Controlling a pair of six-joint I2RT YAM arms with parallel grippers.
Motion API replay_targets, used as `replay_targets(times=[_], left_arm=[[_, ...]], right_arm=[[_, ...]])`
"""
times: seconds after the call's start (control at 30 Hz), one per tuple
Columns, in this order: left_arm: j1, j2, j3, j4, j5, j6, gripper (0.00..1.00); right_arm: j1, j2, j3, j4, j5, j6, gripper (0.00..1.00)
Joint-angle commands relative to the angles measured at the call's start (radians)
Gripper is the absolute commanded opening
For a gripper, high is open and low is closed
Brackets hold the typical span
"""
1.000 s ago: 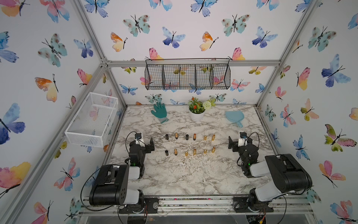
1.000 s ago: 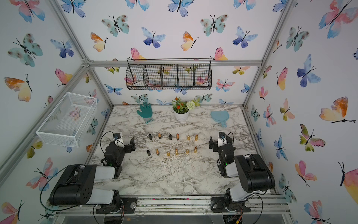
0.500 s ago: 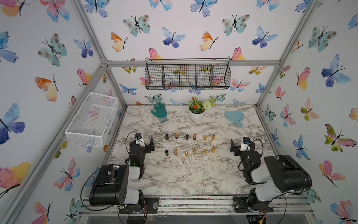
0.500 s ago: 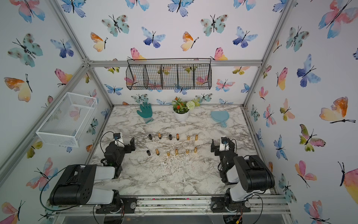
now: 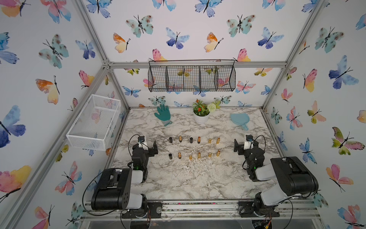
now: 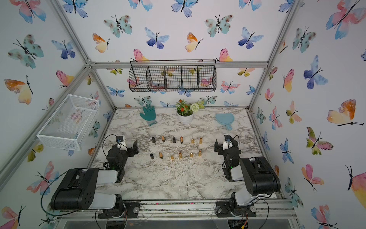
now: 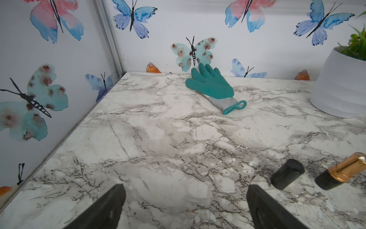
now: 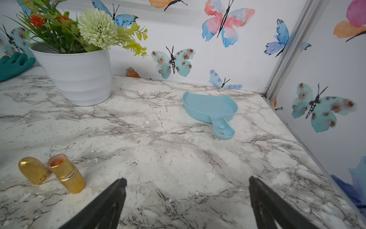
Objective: Open the lipstick cap
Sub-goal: Reset both arms
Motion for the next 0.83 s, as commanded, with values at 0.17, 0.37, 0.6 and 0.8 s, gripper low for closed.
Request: replay_targets(times=[0.17,0.37,0.6,0.8], left_arm=[[-0.003,-0.001,0.009,0.019,0.021,0.01,0.98],[0.002,0.0,0.013,0.014,0.027,0.009,0.98],[0.001,0.001,0.012,0.013,0.027,0.009,0.98],[0.0,-0.001,0.009,0.02,0.026,0.009,0.98]], right_arm=[[-0.004,-0.005,0.014,-0.021,0.013,0.011,0.98],[-0.004,-0.005,0.014,-0.021,0.013,0.011,0.98],[-0.004,-0.005,0.014,-0.021,0.013,0.011,0.98],[-0.004,-0.005,0.014,-0.02,0.013,0.011,0.98]])
